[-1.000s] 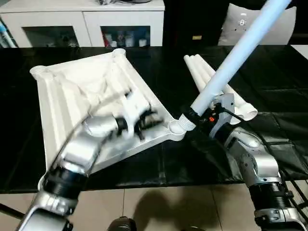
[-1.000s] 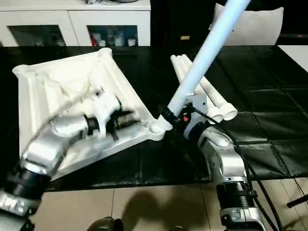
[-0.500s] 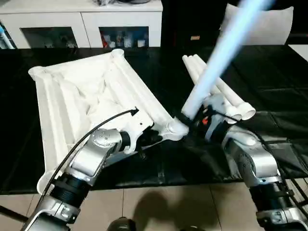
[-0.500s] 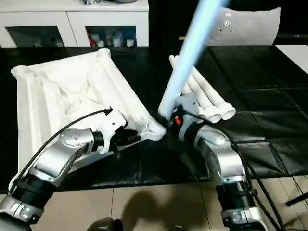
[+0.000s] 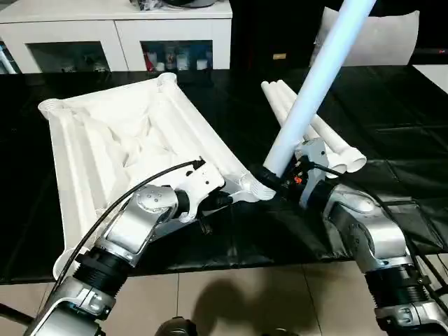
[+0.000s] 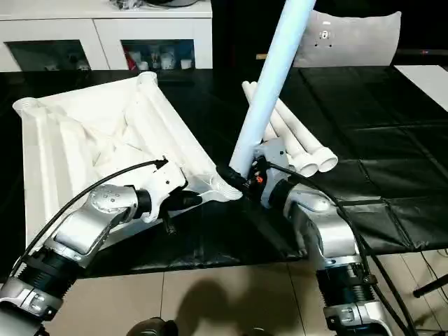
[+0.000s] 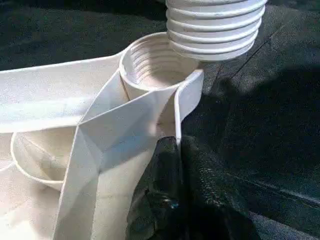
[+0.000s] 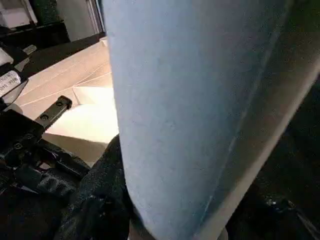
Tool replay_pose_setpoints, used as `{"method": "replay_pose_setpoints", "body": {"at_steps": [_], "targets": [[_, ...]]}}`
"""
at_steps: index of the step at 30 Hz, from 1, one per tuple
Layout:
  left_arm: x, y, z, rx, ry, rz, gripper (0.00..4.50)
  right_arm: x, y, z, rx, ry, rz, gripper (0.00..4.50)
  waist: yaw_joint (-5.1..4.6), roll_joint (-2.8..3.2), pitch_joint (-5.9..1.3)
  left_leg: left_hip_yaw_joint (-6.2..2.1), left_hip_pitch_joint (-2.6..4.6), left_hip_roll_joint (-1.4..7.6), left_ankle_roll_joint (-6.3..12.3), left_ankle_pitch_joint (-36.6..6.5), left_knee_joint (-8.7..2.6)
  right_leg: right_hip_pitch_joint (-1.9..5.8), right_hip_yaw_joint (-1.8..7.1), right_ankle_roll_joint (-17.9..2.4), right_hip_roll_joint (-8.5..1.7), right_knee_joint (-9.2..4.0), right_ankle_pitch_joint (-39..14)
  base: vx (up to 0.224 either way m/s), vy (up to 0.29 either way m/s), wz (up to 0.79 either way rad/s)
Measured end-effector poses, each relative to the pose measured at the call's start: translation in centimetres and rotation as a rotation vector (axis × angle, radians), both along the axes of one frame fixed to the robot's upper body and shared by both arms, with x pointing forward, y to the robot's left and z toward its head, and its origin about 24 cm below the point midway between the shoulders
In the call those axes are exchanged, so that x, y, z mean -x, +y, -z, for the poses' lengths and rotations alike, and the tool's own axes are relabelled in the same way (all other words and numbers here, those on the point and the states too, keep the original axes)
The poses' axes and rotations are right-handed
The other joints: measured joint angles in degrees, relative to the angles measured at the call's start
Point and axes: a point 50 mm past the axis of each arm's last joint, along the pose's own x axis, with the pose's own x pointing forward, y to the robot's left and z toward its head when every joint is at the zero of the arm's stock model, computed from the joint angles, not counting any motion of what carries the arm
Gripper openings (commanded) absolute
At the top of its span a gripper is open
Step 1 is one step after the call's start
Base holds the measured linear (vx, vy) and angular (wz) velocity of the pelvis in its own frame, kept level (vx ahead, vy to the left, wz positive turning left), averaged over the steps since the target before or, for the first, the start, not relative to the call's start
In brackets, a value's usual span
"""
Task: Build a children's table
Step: Insert table leg to table base
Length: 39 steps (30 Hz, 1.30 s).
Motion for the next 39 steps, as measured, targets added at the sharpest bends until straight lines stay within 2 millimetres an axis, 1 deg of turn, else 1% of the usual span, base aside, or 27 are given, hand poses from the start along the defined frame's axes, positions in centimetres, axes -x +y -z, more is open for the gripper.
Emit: {"method": "replay_pose_setpoints", "body": {"at_steps": [6, 9, 12, 13, 14, 18, 21, 24, 28, 34, 39], "targets": [[0.4, 1.0, -0.1, -0.035, -0.031, 0.109, 0.00, -0.7, 0.1, -1.2, 0.009, -0.037, -0.053, 1.91, 0.16, -0.04, -0.02, 0.00, -0.05, 0.01, 0.01, 0.0, 0.00, -0.03, -0.03, 0.0, 0.00, -0.01, 0.0, 0.000, 0.000, 0.00], [0.7, 1.2, -0.1, -0.053, -0.022, 0.180, 0.00, -0.4, 0.7, -0.8, 0.025, 0.012, -0.127, 1.91, 0.73, -0.11, -0.06, 0.01, -0.05, 0.01, 0.07, 0.0, 0.01, 0.01, -0.03, 0.0, -0.01, -0.03, 0.0, 0.000, 0.000, 0.00], [0.9, 1.0, 0.0, -0.058, -0.022, 0.214, 0.00, -0.1, 1.0, 0.0, 0.047, 0.063, -0.171, 1.91, 1.35, -0.15, -0.07, 0.03, -0.06, -0.01, 0.07, 0.0, 0.11, 0.05, -0.03, 0.0, -0.06, -0.03, 0.0, 0.000, 0.000, 0.00], [0.8, 0.9, 0.0, -0.059, -0.021, 0.221, 0.00, -0.1, 1.1, 0.0, 0.053, 0.070, -0.186, 1.91, 1.41, -0.19, -0.09, 0.03, -0.05, -0.01, 0.07, 0.0, 0.11, 0.07, -0.03, 0.0, -0.06, -0.03, 0.0, 0.000, 0.000, 0.00], [0.6, 1.0, -0.1, -0.066, -0.025, 0.230, 0.00, -0.2, 1.2, -0.1, 0.075, 0.082, -0.215, 1.91, 1.52, -0.37, -0.20, 0.03, -0.01, 0.00, 0.07, 0.0, 0.11, 0.12, -0.04, 0.0, -0.06, -0.02, 0.0, 0.000, 0.000, 0.00], [0.4, 1.0, 0.1, -0.076, -0.023, 0.245, 0.00, -0.1, 1.3, 0.1, 0.089, 0.095, -0.243, 1.91, 1.52, -0.68, -0.39, 0.03, 0.23, 0.00, 0.07, 0.0, 0.10, 0.32, -0.03, 0.0, -0.06, -0.02, 0.0, 0.000, 0.000, 0.00], [0.5, 1.3, 0.1, -0.083, -0.017, 0.257, 0.00, -0.5, 1.4, 0.2, 0.107, 0.103, -0.245, 1.91, 1.34, -0.85, -0.49, 0.04, 0.42, 0.00, 0.06, 0.0, 0.03, 0.41, -0.01, 0.0, -0.05, -0.02, 0.0, 0.000, 0.000, 0.00], [0.6, 1.4, 0.1, -0.087, -0.009, 0.289, 0.00, -0.8, 1.3, 0.4, 0.125, 0.111, -0.237, 1.91, 1.64, -1.01, -0.59, 0.04, 0.44, 0.00, 0.03, 0.1, -0.06, 0.42, -0.03, 0.1, -0.05, -0.02, 0.0, 0.000, 0.000, 0.00], [0.6, 1.5, 0.0, -0.091, -0.008, 0.297, 0.00, -1.1, 1.4, 0.5, 0.125, 0.125, -0.244, 1.91, 1.41, -1.11, -0.65, 0.07, 0.47, -0.01, 0.04, 0.1, -0.05, 0.45, 0.01, 0.0, -0.06, -0.04, 0.0, 0.000, 0.000, 0.00], [0.6, 1.5, 0.1, -0.092, -0.013, 0.302, 0.00, -1.3, 1.4, 0.7, 0.111, 0.142, -0.257, 1.91, 1.41, -1.15, -0.68, 0.07, 0.66, -0.01, 0.03, 0.0, -0.07, 0.60, 0.01, 0.1, -0.06, -0.04, 0.0, 0.000, 0.000, 0.00], [0.5, 1.5, 0.3, -0.090, -0.013, 0.299, 0.00, -1.3, 1.2, 1.3, 0.034, 0.169, -0.221, 1.91, 1.44, -1.14, -0.68, 0.07, 0.86, -0.01, 0.03, 0.0, -0.10, 0.77, 0.01, 0.1, -0.06, -0.05, -0.1, 0.000, 0.000, 0.00]]}}
